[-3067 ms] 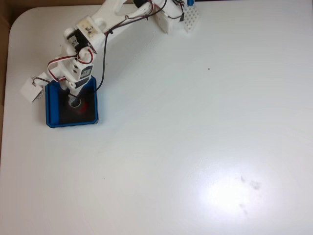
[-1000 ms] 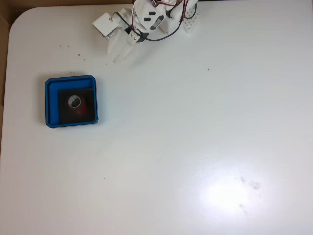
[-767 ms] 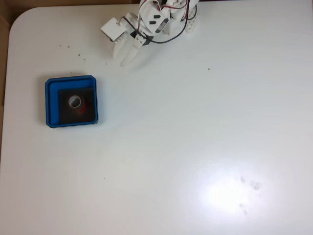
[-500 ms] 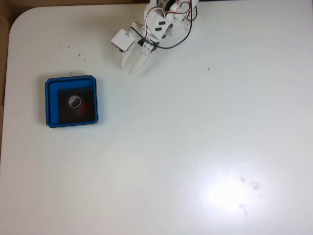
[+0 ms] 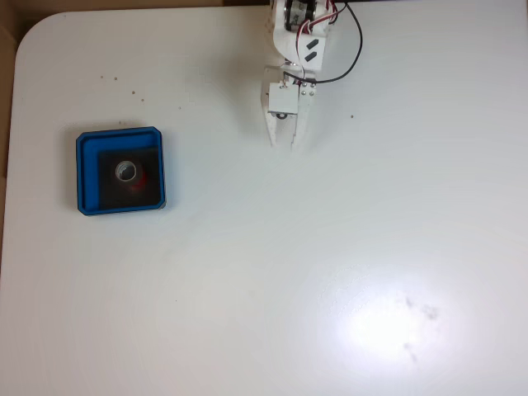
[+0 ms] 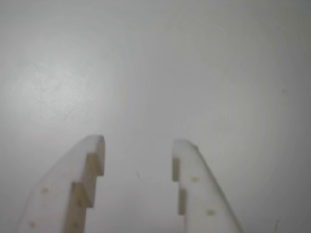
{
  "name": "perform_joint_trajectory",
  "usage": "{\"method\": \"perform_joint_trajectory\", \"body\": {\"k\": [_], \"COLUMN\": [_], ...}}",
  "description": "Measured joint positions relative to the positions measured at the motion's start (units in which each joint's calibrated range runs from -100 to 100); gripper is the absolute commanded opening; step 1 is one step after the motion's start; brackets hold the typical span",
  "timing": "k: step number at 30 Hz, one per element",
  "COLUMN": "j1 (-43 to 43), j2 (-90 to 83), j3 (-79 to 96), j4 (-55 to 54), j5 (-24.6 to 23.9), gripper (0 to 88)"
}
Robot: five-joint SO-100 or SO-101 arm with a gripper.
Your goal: Pick the red roll and drop it in the blue box
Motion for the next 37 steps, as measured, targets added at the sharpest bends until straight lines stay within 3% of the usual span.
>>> {"method": "perform_joint_trajectory", "body": {"k": [8,15,37], "j1": [-11.28,-11.88,-11.88], "j2": [0.00,0.00,0.00], "j3": [0.00,0.00,0.00], "j4": [0.00,0.00,0.00], "j5": [0.00,0.00,0.00], "gripper": [11.7,2.2,2.2]}}
